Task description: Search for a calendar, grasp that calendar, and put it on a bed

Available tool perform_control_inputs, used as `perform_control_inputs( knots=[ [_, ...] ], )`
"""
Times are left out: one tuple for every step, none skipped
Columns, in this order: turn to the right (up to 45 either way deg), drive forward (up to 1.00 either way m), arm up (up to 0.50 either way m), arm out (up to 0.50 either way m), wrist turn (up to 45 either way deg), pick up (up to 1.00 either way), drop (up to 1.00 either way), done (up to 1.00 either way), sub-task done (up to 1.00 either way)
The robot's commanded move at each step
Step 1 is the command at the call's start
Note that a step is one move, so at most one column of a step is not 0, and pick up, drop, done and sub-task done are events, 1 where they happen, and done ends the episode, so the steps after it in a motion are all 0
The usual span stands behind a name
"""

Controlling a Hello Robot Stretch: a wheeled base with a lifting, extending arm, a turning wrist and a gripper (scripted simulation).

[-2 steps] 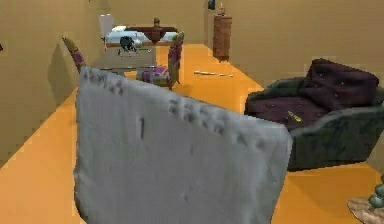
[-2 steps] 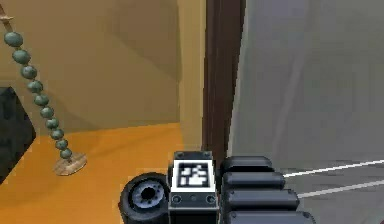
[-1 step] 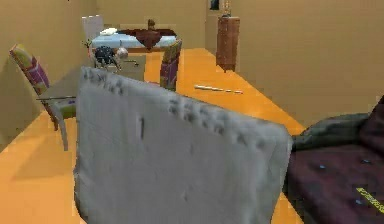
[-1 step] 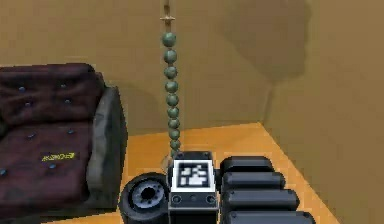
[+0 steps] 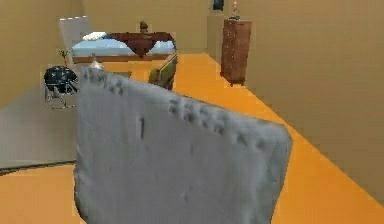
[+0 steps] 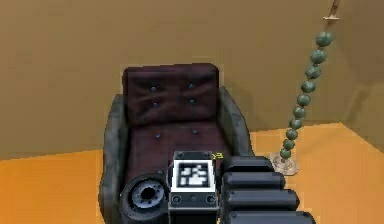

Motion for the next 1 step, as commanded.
perform_control_inputs(
  knots=[
    [0.0, 1.0, 0.0, 0.0, 0.0, 0.0, 0.0, 0.0, 0.0]
  ],
)
